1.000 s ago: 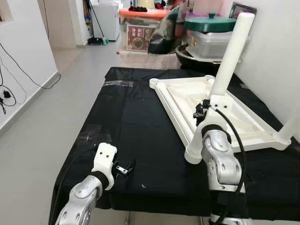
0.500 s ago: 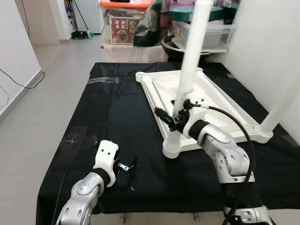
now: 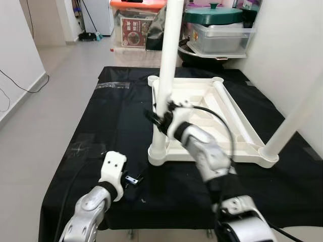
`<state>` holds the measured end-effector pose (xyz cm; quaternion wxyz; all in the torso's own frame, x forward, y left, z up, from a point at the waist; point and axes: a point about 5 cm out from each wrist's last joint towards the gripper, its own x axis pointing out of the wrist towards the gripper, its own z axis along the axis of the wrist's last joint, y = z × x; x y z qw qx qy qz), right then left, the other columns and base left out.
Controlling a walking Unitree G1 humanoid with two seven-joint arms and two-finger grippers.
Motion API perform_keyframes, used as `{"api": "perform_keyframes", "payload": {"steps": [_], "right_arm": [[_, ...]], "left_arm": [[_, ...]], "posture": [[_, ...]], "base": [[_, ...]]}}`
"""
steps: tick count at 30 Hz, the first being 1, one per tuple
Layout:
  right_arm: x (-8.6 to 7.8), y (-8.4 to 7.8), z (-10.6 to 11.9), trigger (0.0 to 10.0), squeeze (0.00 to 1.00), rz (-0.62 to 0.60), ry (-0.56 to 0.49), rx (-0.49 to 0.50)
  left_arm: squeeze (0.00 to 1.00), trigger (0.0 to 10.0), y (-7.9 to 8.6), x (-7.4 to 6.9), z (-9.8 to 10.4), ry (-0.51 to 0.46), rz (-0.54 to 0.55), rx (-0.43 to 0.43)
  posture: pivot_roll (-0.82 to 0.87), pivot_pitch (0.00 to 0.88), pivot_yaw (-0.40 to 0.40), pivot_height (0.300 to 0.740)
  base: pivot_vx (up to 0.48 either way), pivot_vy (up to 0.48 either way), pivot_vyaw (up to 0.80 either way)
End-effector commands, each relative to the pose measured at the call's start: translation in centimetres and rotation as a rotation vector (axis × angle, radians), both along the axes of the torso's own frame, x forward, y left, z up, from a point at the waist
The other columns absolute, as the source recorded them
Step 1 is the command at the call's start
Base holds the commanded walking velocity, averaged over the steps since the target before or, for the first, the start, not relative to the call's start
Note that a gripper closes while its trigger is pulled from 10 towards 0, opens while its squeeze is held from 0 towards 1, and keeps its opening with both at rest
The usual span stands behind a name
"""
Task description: Building children table
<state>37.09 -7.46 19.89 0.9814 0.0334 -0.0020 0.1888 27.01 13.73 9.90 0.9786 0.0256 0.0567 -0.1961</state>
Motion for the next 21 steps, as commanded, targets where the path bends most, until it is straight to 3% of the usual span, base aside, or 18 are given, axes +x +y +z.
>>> {"api": "perform_keyframes", "payload": {"steps": [1, 3, 4, 5, 9, 10, 11, 12, 13, 17, 18, 21], "right_arm": [[0.1, -5.1, -3.4, 0.0, 0.00, -0.384, 0.163, -0.047], [-2.2, -8.5, -4.6, 0.0, 0.00, -0.654, 0.179, -0.073], [-2.2, -8.5, -4.6, 0.0, 0.00, -0.654, 0.179, -0.073], [-3.4, -9.1, -4.6, 0.0, 0.00, -0.702, 0.162, -0.081], [-4.1, -9.4, -4.6, 0.0, 0.00, -0.728, 0.150, -0.087], [-4.8, -9.0, -4.7, 6.9, 0.00, -0.708, 0.142, -0.112], [-4.8, -9.0, -4.7, 6.9, 0.00, -0.708, 0.142, -0.112], [-5.2, -8.3, -4.8, 10.0, 0.00, -0.648, 0.140, -0.133], [-5.4, -7.7, -4.6, 10.0, 0.00, -0.592, 0.124, -0.101], [-5.5, -7.3, -4.4, 10.0, 0.00, -0.566, 0.111, -0.077], [-5.3, -6.9, -3.7, 10.0, 1.00, -0.518, 0.077, -0.042], [-4.6, -6.5, -3.4, 10.0, 1.00, -0.445, 0.074, -0.044]], "left_arm": [[0.00, 10.0, 0.5, -0.3, -0.3, 0.007, 0.008, 0.009], [0.00, 10.0, 0.2, -0.2, -0.3, 0.009, 0.003, 0.005], [0.00, 10.0, 0.2, -0.2, -0.3, 0.009, 0.003, 0.005], [0.00, 10.0, 0.0, -0.2, -0.3, 0.009, -0.001, 0.001], [0.00, 10.0, -0.1, -0.2, -0.2, 0.009, -0.004, -0.001], [0.00, 10.0, -0.2, -0.2, -0.3, 0.013, -0.015, 0.000], [0.00, 10.0, -0.2, -0.2, -0.3, 0.013, -0.015, 0.000], [0.00, 10.0, -0.3, -0.1, -0.4, 0.015, -0.024, 0.002], [0.00, 10.0, -0.4, 0.0, -0.3, 0.014, -0.030, 0.003], [0.00, 10.0, -0.4, 0.0, -0.3, 0.013, -0.034, 0.003], [0.00, 10.0, -0.4, 0.1, -0.1, 0.011, -0.034, 0.003], [0.00, 10.0, -0.3, 0.0, -0.2, 0.010, -0.032, 0.003]], "posture": [[0.05, 0.000, -0.084, 0.740], [0.03, 0.000, -0.073, 0.740], [0.03, 0.000, -0.073, 0.740], [0.02, 0.000, -0.064, 0.740], [0.02, 0.000, -0.064, 0.740], [0.00, 0.000, -0.044, 0.740], [0.00, 0.000, -0.044, 0.740], [0.00, 0.000, -0.042, 0.740], [0.00, 0.000, -0.042, 0.740], [0.00, 0.000, -0.042, 0.740], [0.00, 0.000, -0.042, 0.740], [0.00, 0.000, -0.045, 0.740]], "base": [[0.000, 0.000, 0.00], [0.000, 0.000, 0.00], [0.000, 0.000, 0.00], [0.000, 0.000, 0.00], [0.000, 0.000, 0.00], [0.000, 0.000, 0.00], [0.000, 0.000, 0.00], [0.000, 0.000, 0.00], [0.000, 0.000, 0.00], [0.000, 0.000, 0.00], [0.000, 0.000, 0.00], [0.000, 0.000, 0.00]]}}
